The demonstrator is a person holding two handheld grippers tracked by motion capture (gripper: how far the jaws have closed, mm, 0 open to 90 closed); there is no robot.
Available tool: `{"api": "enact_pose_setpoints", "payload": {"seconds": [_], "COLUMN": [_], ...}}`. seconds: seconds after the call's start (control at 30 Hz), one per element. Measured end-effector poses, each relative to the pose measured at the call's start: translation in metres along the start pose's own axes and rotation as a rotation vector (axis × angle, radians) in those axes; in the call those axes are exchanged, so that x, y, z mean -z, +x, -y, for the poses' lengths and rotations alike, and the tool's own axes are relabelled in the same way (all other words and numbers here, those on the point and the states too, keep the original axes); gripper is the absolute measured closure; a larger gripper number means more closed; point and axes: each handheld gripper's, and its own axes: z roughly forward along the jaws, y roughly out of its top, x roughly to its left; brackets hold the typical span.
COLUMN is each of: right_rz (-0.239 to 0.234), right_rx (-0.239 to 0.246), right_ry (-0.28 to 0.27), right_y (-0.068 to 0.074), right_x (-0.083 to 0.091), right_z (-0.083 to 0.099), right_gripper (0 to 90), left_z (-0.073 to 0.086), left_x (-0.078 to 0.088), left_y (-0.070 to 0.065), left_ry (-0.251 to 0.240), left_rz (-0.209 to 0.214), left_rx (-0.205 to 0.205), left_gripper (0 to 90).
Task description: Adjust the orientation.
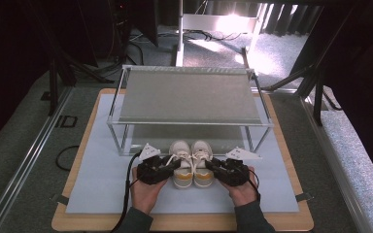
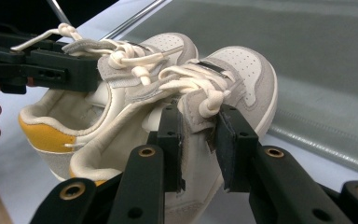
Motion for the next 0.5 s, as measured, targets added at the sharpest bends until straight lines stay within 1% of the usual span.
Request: {"api": "enact_pose_setpoints", "payload": {"seconds": [0.03, 0.2, 0.23, 0.37, 0.4, 0.5], "right_rz": [0.001, 0.008, 0.007, 0.015, 0.018, 0.023], "right_rx": [-0.002, -0.004, -0.018, -0.026, -0.027, -0.039], "right_ry": [-0.001, -0.005, -0.012, -0.018, -0.021, -0.018], "right_y": [-0.001, -0.005, -0.007, -0.01, -0.011, -0.015], "right_x": [-0.001, -0.005, -0.007, -0.009, -0.01, -0.015], "right_z": [-0.001, -0.005, -0.006, -0.009, -0.009, -0.011], "right_gripper": [72.9, 72.9, 72.9, 72.9, 72.9, 72.9], "left_z": [-0.001, -0.008, -0.01, -0.012, -0.014, -0.017], "left_x": [-0.001, -0.006, -0.008, -0.012, -0.014, -0.019], "left_y": [0.001, 0.005, 0.006, 0.008, 0.009, 0.012], "left_ry": [-0.005, -0.013, -0.016, -0.027, -0.027, -0.027], "left_rz": [0.0, -0.006, -0.006, -0.006, -0.009, -0.02], "left_rx": [0.006, -0.001, 0.0, 0.011, 0.02, 0.024], "left_gripper": [59.6, 59.5, 59.5, 59.5, 59.5, 59.5]}}
